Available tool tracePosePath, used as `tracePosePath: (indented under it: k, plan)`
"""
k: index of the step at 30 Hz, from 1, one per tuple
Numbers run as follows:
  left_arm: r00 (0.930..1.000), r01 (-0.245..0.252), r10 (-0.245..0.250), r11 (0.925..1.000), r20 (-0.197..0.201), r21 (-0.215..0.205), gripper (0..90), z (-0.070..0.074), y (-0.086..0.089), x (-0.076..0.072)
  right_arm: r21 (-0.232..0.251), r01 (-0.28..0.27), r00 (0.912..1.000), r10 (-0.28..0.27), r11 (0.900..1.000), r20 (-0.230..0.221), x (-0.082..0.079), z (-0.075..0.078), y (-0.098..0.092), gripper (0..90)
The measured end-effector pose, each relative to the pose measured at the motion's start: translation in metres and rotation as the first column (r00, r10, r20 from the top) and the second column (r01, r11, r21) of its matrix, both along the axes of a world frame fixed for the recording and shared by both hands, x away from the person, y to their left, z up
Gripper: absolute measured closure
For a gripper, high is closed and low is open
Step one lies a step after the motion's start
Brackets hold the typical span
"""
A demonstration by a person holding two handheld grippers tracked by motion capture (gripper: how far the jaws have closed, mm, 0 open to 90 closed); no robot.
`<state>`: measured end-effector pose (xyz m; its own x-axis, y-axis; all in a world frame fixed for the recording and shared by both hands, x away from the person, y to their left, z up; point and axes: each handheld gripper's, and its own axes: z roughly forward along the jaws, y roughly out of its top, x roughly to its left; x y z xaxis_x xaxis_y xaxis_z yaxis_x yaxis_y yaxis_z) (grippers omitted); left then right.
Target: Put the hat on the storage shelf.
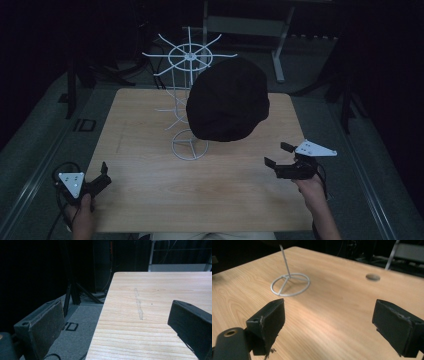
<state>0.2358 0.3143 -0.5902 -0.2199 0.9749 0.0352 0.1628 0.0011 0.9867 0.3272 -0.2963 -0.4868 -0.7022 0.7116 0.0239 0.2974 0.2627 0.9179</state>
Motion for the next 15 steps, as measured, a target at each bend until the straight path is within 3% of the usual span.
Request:
tracePosePath:
  k: [5, 10, 15]
  plan:
    - [1.0, 0.001, -0.001, 1.0, 0.001, -0.001, 1.3, 0.0, 0.0, 0.0, -0.057, 0.054, 0.9984, -0.055, 0.997, -0.014, 0.008, -0.027, -0.007, 11.0]
    - [1.0, 0.002, -0.002, 1.0, 0.0, -0.003, 1.3, 0.0, 0.0, 0.0, -0.075, 0.092, 0.9941, -0.096, 0.993, -0.051, 0.012, -0.044, -0.016, 11.0]
    - [1.0, 0.003, -0.003, 1.0, 0.0, -0.004, 1.3, 0.0, 0.0, 0.0, -0.125, 0.133, 0.9884, -0.141, 0.983, -0.057, 0.011, -0.058, -0.024, 11.0]
